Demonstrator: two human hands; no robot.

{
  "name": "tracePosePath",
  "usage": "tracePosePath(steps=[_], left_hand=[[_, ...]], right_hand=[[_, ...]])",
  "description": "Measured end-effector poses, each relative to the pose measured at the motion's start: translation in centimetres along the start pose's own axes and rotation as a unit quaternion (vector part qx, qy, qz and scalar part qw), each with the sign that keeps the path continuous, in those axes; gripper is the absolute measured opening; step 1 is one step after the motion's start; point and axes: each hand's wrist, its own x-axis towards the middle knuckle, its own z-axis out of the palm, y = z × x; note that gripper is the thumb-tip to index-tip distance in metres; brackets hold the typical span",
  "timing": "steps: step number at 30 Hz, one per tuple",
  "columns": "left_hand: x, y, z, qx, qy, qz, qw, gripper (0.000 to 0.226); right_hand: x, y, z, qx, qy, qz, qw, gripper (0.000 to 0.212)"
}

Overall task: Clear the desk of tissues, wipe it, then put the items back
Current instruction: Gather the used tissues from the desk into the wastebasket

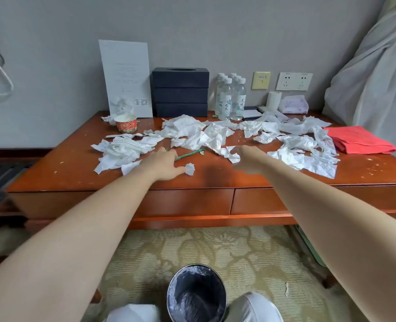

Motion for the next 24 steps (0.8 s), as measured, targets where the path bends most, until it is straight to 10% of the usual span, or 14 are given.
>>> tracePosePath(steps=[12,24], left_hand=[[5.5,-0.9,2.4,-0.021,0.036,-0.042,0.998,0.079],[8.7,-1.8,2.0,0.071,-0.004,-0.039,0.997,0.055]], right_hand=[[9.4,-0.7,3.5,0.022,-0.004,0.039,0.999,0.068],[8.8,1.4,2.7,0.076,0.053,0.016,0.996,0.011]])
